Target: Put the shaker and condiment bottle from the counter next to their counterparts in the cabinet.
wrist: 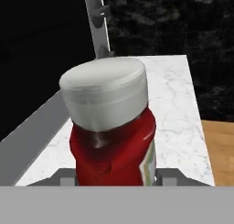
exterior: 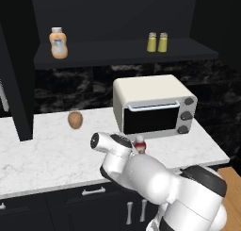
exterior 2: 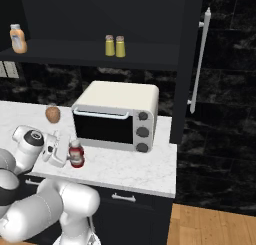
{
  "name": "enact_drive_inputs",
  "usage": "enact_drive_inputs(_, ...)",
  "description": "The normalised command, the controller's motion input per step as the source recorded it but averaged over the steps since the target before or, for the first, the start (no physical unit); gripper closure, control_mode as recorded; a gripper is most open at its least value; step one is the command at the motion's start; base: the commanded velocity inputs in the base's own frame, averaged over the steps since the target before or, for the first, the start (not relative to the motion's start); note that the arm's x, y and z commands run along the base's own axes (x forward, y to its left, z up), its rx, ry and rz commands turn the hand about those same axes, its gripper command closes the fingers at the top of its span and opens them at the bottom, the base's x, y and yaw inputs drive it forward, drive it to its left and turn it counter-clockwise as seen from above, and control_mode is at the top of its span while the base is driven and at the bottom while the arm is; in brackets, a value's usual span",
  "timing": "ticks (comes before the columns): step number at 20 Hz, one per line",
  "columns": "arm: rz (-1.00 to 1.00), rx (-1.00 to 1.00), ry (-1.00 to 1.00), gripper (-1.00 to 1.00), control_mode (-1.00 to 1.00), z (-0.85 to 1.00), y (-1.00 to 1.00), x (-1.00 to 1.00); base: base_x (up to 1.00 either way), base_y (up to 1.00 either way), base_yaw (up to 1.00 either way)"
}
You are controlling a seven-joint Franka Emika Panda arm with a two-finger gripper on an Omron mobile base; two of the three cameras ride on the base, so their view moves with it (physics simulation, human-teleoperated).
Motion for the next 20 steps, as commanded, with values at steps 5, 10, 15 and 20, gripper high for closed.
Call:
enact_drive_inputs(5, 0.23, 0.00, -0.01, 1.00, -1.00, 0.28, 0.00, -0.32, 0.00, 0.00, 0.00)
enact_drive_inputs(10, 0.25, 0.00, -0.10, 1.00, -1.00, 0.57, 0.00, -0.26, 0.00, 0.00, 0.00)
enact_drive_inputs(15, 0.23, 0.00, -0.12, 1.00, -1.00, 0.65, 0.16, -0.27, 0.00, 0.00, 0.00)
enact_drive_inputs(20, 0.20, 0.00, -0.05, 1.00, -1.00, 0.70, 0.25, -0.28, 0.00, 0.00, 0.00)
